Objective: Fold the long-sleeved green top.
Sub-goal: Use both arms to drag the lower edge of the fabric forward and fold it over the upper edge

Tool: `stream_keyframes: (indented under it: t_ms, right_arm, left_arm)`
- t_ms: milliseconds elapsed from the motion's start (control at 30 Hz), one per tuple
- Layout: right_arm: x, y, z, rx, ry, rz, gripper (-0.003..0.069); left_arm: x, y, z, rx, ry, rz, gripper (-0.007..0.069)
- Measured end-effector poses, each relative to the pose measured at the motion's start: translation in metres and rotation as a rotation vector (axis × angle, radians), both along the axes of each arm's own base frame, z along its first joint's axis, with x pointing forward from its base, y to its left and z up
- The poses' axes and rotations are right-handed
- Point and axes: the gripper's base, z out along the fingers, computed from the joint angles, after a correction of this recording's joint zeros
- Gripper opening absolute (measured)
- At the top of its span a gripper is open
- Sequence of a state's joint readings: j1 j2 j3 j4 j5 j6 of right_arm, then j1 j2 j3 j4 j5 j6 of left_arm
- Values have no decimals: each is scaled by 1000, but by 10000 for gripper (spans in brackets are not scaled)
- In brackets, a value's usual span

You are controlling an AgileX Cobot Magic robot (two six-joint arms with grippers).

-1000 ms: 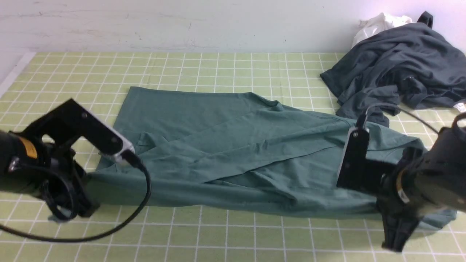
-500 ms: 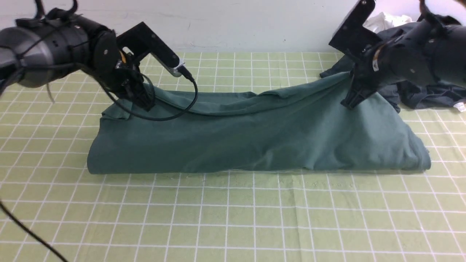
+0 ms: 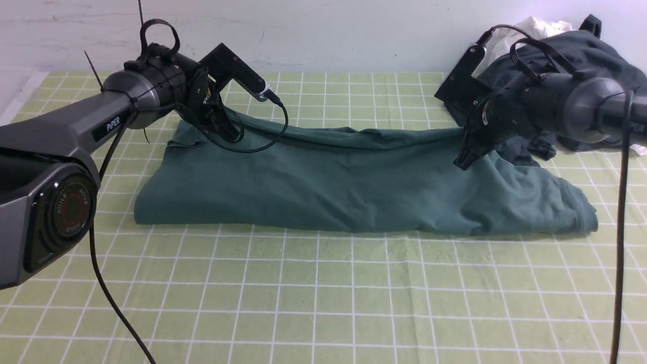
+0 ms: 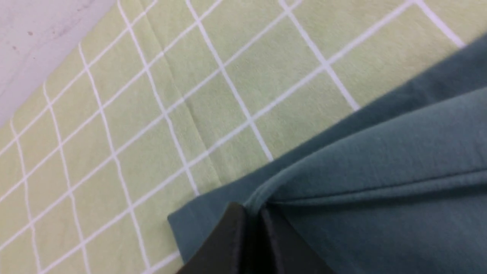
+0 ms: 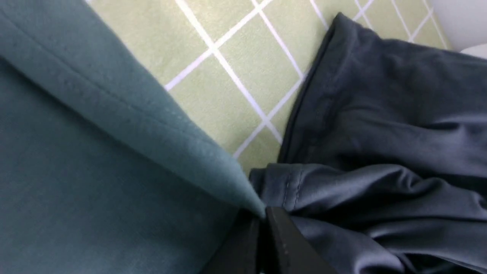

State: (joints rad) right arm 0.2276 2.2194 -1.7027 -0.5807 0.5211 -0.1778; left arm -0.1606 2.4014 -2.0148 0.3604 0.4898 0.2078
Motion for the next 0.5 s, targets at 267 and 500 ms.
stream_keyframes:
  t_ms: [267,500]
  right_arm:
    - [10,-20,4,224,-77,-194,151]
    - [7,-21,32,266,-58,-371,213]
  left_arm:
    - [14,14,7,-129,-133,72,365]
    - [10,17,53,-324,-125,262,464]
